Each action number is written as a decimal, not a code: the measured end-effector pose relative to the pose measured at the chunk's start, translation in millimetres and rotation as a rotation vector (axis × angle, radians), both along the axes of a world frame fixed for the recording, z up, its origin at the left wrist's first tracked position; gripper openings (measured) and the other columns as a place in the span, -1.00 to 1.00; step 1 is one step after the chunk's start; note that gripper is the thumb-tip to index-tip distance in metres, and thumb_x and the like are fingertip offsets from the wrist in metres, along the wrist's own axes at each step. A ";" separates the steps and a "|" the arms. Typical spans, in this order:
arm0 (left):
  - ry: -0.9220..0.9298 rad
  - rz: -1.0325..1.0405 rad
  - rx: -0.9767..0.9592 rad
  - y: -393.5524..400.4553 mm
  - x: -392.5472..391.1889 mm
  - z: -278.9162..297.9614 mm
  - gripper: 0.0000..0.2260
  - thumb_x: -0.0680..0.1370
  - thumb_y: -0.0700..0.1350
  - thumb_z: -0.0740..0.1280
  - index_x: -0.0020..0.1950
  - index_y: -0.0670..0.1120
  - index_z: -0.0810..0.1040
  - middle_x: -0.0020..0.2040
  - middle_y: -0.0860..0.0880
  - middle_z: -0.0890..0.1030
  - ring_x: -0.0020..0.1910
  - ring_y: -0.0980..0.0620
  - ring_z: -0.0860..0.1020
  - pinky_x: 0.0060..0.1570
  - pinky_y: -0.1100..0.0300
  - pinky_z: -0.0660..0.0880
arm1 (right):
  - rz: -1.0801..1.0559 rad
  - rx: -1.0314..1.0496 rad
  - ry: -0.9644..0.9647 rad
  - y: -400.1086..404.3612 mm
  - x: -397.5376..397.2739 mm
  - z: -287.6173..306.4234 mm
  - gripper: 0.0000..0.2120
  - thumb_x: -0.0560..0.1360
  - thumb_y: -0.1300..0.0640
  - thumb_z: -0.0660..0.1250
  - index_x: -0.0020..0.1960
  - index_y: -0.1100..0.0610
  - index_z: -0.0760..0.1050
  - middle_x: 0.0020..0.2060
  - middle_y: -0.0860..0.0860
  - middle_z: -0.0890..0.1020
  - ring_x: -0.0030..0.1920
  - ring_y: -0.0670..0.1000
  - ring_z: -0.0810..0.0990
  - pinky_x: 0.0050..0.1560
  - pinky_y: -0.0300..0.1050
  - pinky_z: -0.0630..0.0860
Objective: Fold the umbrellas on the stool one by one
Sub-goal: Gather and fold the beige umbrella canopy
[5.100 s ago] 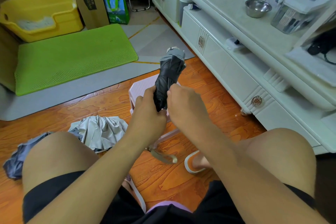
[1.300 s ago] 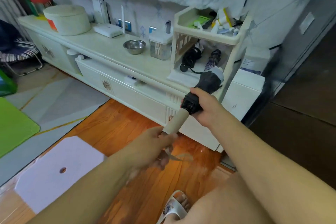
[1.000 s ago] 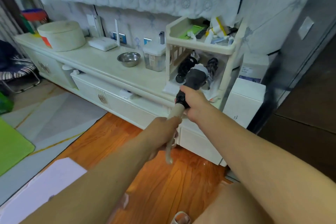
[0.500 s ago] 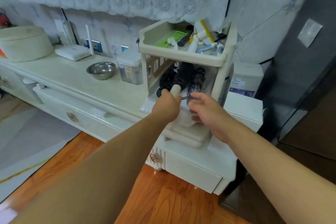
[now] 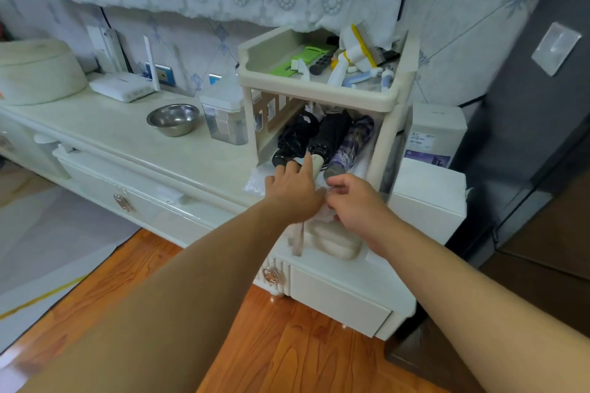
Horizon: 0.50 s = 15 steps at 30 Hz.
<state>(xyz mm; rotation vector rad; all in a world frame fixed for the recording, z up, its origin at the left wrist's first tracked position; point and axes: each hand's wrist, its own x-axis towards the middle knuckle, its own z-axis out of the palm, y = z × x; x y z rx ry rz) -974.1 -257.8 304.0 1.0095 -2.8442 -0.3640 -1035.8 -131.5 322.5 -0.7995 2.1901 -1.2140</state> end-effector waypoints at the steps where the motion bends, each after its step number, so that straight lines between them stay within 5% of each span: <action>1: 0.035 0.012 0.035 2.1 10.6 7.7 -0.34 0.66 0.17 0.16 0.66 -0.03 -0.01 0.52 -0.16 0.30 0.46 -0.21 0.27 0.36 -0.12 0.27 | -0.016 0.014 0.038 -0.6 4.6 3.2 -0.65 0.60 0.19 0.27 0.37 0.05 0.49 0.18 0.00 0.61 0.14 0.06 0.61 0.26 0.10 0.56; 4: 0.204 0.093 0.082 11.4 64.2 25.7 -0.46 0.67 0.10 0.18 0.62 -0.05 0.21 0.48 -0.15 0.39 0.43 -0.18 0.35 0.37 -0.11 0.35 | -0.059 0.016 0.106 -7.1 32.4 19.3 -0.75 0.58 0.22 0.25 0.20 0.05 0.59 0.12 0.04 0.66 0.10 0.12 0.63 0.21 0.10 0.58; 7: 0.176 0.170 0.198 21.9 150.6 36.2 -0.59 0.65 0.03 0.21 0.48 -0.04 0.45 0.35 -0.08 0.54 0.25 -0.08 0.52 0.23 -0.01 0.51 | 0.052 0.023 0.074 -18.8 86.9 32.2 -0.81 0.58 0.21 0.25 0.11 0.08 0.60 0.01 0.05 0.65 0.06 0.17 0.64 0.16 0.15 0.60; 11: 0.082 0.308 0.332 44.7 296.8 41.8 -0.86 0.60 -0.08 0.24 -0.04 -0.02 0.60 -0.12 0.01 0.60 -0.11 -0.11 0.59 -0.25 0.18 0.38 | 0.448 0.158 0.021 -33.6 206.2 39.9 -0.82 0.58 0.19 0.24 0.09 0.11 0.60 -0.03 0.10 0.67 0.00 0.15 0.66 0.10 0.08 0.63; 15: 0.154 0.666 0.395 81.5 454.4 35.6 -0.83 0.58 -0.14 0.27 0.00 -0.08 0.67 -0.14 -0.03 0.68 -0.18 -0.05 0.62 -0.33 0.24 0.43 | 0.812 0.207 0.019 -39.5 350.4 35.0 -0.85 0.56 0.21 0.25 0.02 0.07 0.58 -0.09 0.08 0.66 -0.26 0.01 0.62 -0.13 -0.05 0.61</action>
